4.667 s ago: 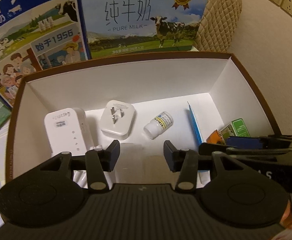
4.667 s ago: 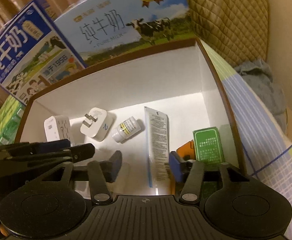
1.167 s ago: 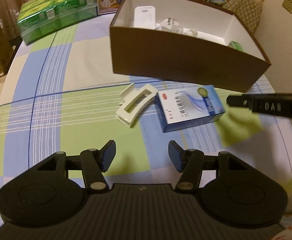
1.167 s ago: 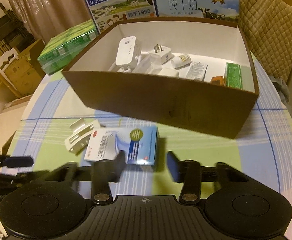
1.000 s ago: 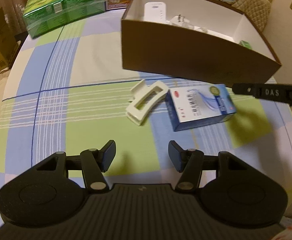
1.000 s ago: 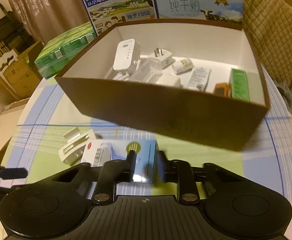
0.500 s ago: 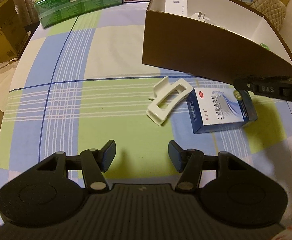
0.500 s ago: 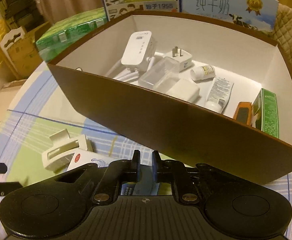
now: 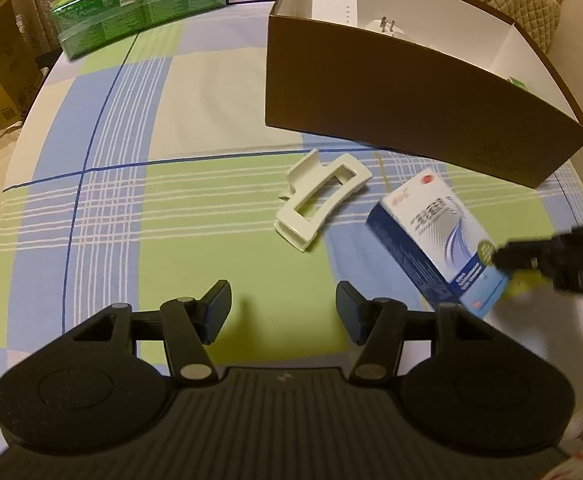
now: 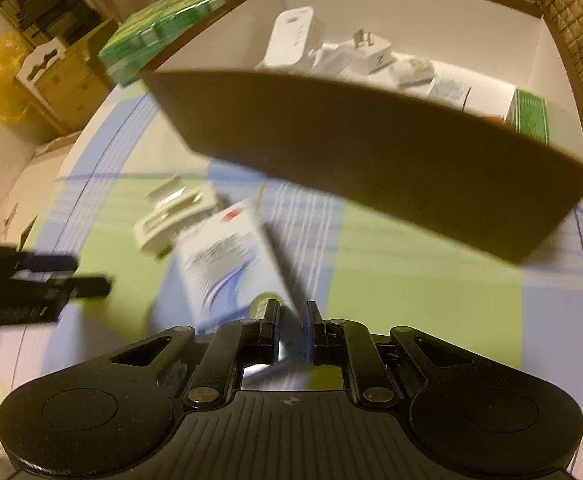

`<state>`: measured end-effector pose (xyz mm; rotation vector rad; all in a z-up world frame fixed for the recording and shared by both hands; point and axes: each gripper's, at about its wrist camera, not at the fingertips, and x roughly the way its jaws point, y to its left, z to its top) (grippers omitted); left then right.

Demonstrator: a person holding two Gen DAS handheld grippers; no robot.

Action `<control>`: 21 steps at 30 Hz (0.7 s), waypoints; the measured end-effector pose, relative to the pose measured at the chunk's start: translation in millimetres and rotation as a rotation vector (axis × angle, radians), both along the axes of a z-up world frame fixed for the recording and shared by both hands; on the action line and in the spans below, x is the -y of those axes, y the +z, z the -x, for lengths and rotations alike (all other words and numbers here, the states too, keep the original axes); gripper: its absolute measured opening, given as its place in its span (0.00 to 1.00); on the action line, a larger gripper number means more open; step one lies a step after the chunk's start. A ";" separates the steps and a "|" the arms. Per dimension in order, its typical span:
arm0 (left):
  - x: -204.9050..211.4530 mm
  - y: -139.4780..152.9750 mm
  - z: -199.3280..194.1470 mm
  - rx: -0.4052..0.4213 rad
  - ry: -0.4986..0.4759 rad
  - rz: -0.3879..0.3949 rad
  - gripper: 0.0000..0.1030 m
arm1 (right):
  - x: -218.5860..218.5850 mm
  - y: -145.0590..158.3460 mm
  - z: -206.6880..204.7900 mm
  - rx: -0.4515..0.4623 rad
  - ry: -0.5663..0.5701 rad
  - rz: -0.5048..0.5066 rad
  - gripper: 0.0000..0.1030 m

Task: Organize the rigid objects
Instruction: 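Move right tool down onto the blue-white medicine box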

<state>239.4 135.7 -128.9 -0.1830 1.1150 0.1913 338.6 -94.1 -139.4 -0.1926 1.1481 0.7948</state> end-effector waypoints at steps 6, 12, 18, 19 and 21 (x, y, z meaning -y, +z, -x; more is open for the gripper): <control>3.3 1.2 3.6 0.006 -0.007 0.003 0.52 | -1.7 4.6 21.7 0.006 -0.018 0.023 0.10; 3.3 1.6 7.9 0.008 -0.004 -0.001 0.52 | -11.7 12.2 28.3 0.038 -0.072 -0.017 0.69; 3.5 4.3 7.1 0.022 -0.010 -0.005 0.52 | -34.9 1.9 34.7 0.068 -0.017 0.041 0.69; 3.9 4.6 6.7 0.024 -0.013 -0.006 0.52 | -37.9 -1.1 35.1 0.074 -0.016 0.053 0.69; 4.9 4.8 5.6 0.027 -0.023 -0.009 0.52 | -43.4 -6.4 34.4 0.086 -0.015 0.062 0.69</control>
